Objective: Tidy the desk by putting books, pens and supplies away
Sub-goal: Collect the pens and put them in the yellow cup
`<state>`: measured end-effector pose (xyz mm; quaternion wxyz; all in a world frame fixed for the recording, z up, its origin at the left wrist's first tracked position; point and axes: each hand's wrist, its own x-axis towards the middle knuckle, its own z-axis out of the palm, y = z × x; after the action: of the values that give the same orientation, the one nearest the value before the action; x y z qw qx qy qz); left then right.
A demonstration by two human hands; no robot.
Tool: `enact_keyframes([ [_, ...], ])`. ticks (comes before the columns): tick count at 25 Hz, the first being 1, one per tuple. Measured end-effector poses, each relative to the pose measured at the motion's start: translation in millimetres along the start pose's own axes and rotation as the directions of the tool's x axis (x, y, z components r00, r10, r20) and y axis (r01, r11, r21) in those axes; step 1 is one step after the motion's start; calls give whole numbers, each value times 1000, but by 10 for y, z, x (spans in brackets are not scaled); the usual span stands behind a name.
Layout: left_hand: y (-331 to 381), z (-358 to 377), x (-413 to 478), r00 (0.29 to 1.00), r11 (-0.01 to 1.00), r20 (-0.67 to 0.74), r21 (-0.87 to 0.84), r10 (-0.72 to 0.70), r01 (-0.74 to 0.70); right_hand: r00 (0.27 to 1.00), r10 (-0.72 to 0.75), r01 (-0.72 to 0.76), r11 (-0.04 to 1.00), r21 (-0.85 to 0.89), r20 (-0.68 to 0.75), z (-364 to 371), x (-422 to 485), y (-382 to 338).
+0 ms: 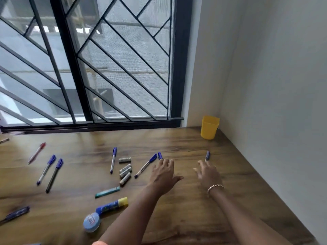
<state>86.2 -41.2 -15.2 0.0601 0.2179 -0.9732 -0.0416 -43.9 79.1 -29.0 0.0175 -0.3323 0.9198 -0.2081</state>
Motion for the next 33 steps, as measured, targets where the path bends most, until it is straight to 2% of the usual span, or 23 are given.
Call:
enact_keyframes([
  [3, -172, 35, 258, 1000, 1000, 5, -3, 7, -7, 966, 256, -246, 951, 186, -33, -16, 285, 62],
  [5, -220, 92, 414, 1000, 1000, 22, 2, 14, -14, 935, 352, -332, 914, 233, -48, -29, 421, 127],
  [10, -159, 186, 696, 998, 999, 61, -52, 13, -10, 906, 424, -415, 886, 206, 2, -25, 774, 219],
  [12, -146, 213, 781, 998, 997, 54, -63, -29, 33, 903, 426, -429, 894, 130, 56, 4, 937, 218],
  [15, -156, 228, 824, 995, 995, 57, -49, -86, 89, 917, 394, -391, 919, -53, 67, 25, 1074, 173],
  [17, -222, 228, 833, 993, 992, 31, -49, -117, 118, 915, 397, -391, 916, -88, 70, 43, 1133, 157],
  [18, -271, 223, 833, 989, 987, 15, -71, -145, 146, 911, 402, -396, 915, -77, 92, 38, 1169, 134],
  [20, -401, 217, 818, 974, 968, -28, -123, -223, 219, 907, 383, -398, 916, 58, 175, 18, 1244, 2],
  [22, -535, 225, 769, 941, 930, -66, -191, -333, 315, 918, 292, -347, 919, 188, 270, 80, 1266, -256],
  [25, -683, 237, 702, 886, 872, -72, -231, -459, 433, 921, 103, -151, 983, 102, 376, 249, 1077, -781],
  [28, -745, 217, 654, 867, 855, -54, -208, -495, 475, 915, 35, -38, 999, 0, 401, 452, 916, -1079],
  [31, -750, 194, 654, 875, 872, -52, -131, -481, 472, 923, 24, -2, 998, -57, 384, 496, 882, -1111],
  [33, -740, 191, 661, 871, 870, -50, -108, -489, 482, 919, 60, -56, 998, -22, 389, 480, 928, -1080],
])
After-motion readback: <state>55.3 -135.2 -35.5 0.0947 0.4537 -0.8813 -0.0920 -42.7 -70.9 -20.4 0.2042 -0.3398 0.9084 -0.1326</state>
